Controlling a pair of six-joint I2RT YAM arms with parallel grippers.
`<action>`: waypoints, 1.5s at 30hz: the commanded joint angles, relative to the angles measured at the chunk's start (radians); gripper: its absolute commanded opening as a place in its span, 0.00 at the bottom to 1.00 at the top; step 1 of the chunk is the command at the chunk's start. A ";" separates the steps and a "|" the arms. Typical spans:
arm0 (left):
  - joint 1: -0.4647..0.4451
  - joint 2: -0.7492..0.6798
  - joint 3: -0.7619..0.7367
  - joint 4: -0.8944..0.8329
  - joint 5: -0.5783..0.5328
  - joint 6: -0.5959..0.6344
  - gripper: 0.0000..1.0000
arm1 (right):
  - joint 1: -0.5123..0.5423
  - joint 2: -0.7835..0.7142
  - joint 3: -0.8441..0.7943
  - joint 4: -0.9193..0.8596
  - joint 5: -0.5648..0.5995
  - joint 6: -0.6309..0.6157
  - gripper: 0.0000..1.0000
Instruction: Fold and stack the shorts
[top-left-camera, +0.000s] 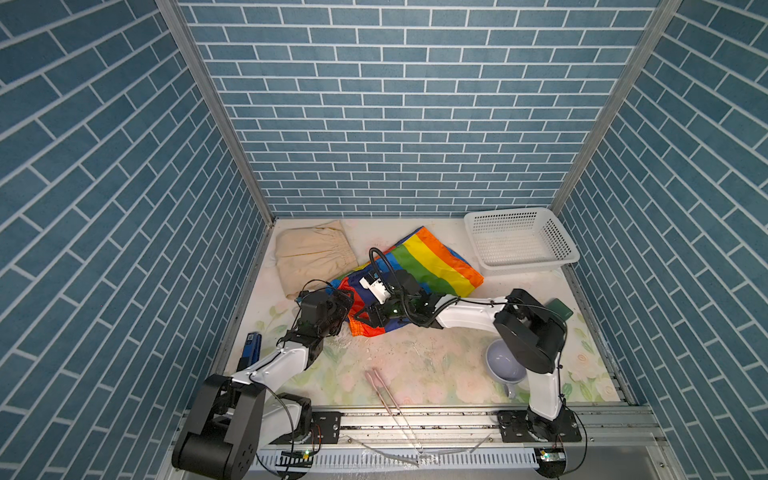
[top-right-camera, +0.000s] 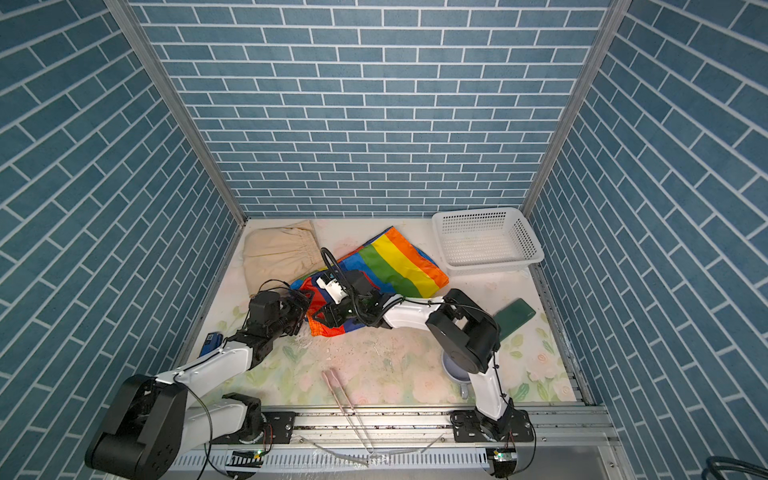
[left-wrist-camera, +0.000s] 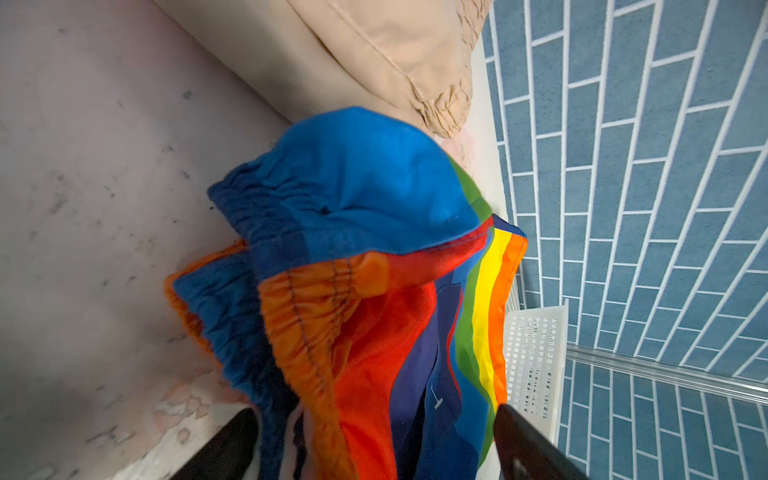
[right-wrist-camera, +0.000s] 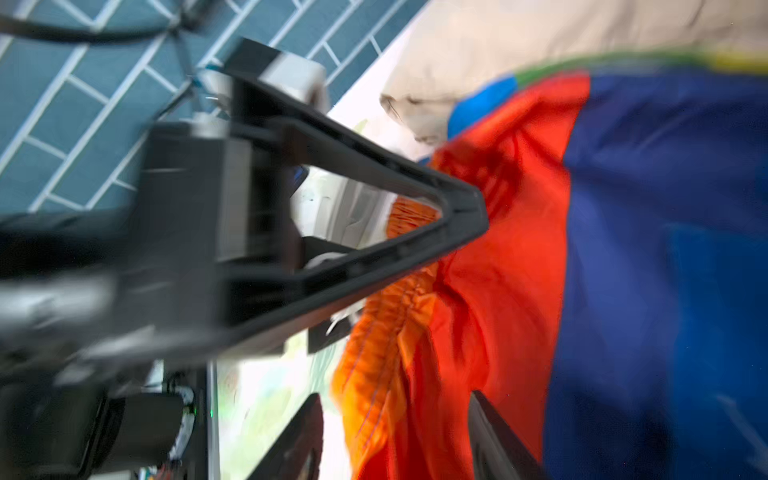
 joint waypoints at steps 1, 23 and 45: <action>-0.006 -0.031 -0.027 -0.036 -0.009 0.014 0.84 | 0.033 -0.128 -0.071 -0.082 0.175 -0.316 0.61; 0.027 -0.075 -0.050 -0.113 -0.001 -0.007 0.65 | 0.207 0.114 -0.014 0.000 0.563 -0.943 0.93; 0.044 -0.051 -0.059 -0.072 0.046 -0.027 1.00 | 0.189 0.197 -0.023 0.235 0.530 -0.763 0.00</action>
